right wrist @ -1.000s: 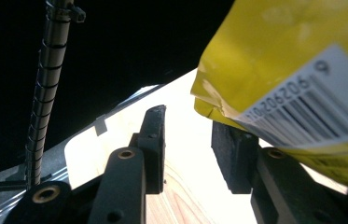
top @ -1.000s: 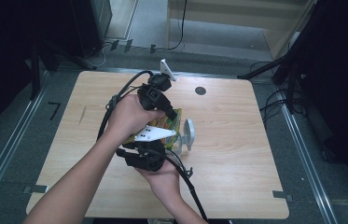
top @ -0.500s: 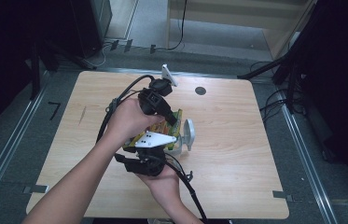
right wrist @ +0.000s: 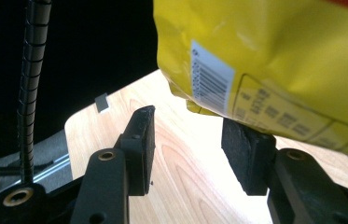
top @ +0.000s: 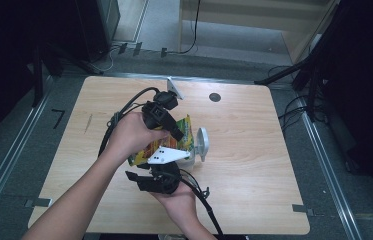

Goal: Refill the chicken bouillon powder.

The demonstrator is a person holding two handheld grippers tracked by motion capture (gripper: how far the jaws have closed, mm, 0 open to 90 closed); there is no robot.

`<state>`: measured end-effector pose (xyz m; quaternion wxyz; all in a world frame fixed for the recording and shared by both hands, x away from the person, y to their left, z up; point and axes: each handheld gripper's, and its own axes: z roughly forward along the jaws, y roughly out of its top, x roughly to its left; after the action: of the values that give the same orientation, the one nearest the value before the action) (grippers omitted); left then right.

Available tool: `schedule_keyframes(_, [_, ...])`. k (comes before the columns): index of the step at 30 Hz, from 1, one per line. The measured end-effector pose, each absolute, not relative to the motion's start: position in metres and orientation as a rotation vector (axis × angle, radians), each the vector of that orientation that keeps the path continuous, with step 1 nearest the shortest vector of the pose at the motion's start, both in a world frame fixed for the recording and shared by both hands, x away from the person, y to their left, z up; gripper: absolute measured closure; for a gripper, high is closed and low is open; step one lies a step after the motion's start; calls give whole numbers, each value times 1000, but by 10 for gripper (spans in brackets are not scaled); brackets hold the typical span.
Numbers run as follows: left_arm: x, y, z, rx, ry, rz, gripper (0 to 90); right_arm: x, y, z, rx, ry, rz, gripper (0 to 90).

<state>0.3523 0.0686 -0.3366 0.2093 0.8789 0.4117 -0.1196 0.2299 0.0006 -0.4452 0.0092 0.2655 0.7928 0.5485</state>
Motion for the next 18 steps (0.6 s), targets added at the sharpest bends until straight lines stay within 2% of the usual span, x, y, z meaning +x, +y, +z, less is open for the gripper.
schedule_keyframes(18, [338, 101, -345, 2392, 1083, -330, 895, 227, -4, -459, 781, 2561, 1608, 529])
